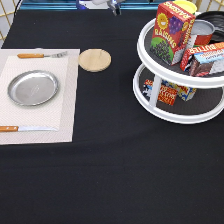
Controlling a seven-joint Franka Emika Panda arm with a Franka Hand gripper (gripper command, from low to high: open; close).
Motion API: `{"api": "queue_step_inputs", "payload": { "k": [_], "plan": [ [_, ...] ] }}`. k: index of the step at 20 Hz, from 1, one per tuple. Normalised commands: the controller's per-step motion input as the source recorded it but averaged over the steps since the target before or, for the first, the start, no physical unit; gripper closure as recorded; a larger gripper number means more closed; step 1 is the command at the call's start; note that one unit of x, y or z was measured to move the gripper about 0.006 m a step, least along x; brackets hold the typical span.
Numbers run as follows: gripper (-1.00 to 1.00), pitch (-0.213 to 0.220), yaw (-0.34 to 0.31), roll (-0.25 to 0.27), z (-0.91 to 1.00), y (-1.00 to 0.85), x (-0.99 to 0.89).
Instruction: Pick up the bowl from the lazy Susan and put bowl on the plate
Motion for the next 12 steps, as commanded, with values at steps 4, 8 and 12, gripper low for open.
{"api": "queue_step_inputs", "payload": {
  "k": [4,8,12],
  "plan": [
    [-1.00,-0.039,-0.018,0.194,-0.13,0.04,0.13],
    [-1.00,-0.006,-0.087,0.184,-0.40,0.00,0.01],
    [-1.00,0.000,-0.131,0.164,-0.39,0.00,0.00]
  ]
}}
